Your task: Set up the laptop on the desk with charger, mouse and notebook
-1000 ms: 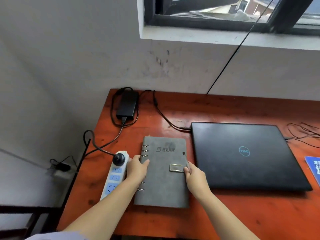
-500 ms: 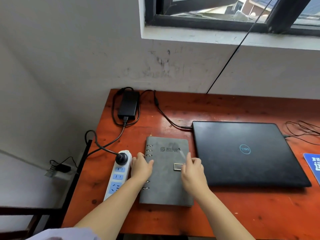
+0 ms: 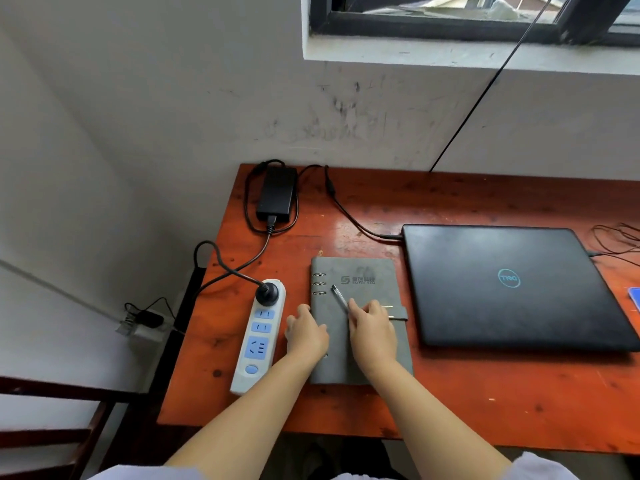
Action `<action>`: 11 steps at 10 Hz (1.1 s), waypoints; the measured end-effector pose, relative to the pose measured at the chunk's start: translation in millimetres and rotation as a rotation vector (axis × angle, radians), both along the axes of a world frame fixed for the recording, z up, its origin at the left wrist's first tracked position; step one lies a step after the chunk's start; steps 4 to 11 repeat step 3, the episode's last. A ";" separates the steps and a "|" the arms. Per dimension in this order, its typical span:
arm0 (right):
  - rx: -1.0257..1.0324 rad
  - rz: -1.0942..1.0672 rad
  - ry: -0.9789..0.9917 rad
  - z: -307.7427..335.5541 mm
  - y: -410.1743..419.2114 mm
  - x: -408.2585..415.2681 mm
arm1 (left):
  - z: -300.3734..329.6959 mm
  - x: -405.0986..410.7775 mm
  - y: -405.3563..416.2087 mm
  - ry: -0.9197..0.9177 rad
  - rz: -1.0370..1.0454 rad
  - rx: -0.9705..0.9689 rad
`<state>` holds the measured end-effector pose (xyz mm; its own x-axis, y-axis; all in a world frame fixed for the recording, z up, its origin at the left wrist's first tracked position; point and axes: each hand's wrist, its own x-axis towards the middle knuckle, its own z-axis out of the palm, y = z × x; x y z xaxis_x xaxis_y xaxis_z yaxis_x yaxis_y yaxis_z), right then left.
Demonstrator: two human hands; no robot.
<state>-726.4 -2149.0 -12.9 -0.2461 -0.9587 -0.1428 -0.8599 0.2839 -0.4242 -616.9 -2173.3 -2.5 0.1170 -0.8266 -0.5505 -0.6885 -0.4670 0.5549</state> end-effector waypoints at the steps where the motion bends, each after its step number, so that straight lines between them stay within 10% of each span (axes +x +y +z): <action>1: 0.024 0.000 0.007 1.0 -0.3 -1.1 | 1.6 1.5 -0.5 0.000 -0.007 0.009; 11: 0.017 -0.068 -0.140 4.5 -0.6 -8.6 | 0.0 10.5 0.4 0.033 -0.054 -0.013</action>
